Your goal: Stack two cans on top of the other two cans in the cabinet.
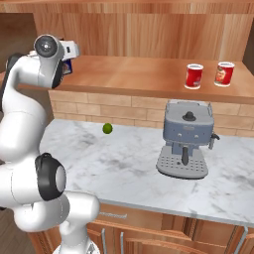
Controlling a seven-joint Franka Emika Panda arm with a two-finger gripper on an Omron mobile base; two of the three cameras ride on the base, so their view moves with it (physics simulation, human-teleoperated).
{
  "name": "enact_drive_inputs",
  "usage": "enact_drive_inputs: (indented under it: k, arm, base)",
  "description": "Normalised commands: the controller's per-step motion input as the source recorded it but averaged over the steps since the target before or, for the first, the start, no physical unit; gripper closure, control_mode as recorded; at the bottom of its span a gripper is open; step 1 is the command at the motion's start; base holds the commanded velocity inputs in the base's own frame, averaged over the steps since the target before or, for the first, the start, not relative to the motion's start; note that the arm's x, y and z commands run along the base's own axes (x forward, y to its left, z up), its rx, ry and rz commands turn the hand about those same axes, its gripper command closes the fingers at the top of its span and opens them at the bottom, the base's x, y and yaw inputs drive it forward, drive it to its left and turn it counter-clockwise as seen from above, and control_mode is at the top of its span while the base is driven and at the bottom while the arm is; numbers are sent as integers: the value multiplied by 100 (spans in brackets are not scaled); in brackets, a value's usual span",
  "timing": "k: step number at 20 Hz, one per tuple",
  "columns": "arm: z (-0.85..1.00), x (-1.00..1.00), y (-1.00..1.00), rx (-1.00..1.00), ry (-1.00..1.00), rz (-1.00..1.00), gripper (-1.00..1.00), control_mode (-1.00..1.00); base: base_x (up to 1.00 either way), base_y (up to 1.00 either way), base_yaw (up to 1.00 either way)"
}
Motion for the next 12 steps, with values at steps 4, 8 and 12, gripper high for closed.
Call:
enact_drive_inputs:
  k: [4, 8, 12]
  arm:
    - [-27, 1, 1, 0, 0, 0, -100, -100]
    - [-24, 3, 1, 0, 0, 0, -100, -100]
    - [-21, 6, 2, 1, 0, 0, -100, -100]
  base:
    - [0, 0, 0]
    - [0, 0, 0]
    - [0, 0, 0]
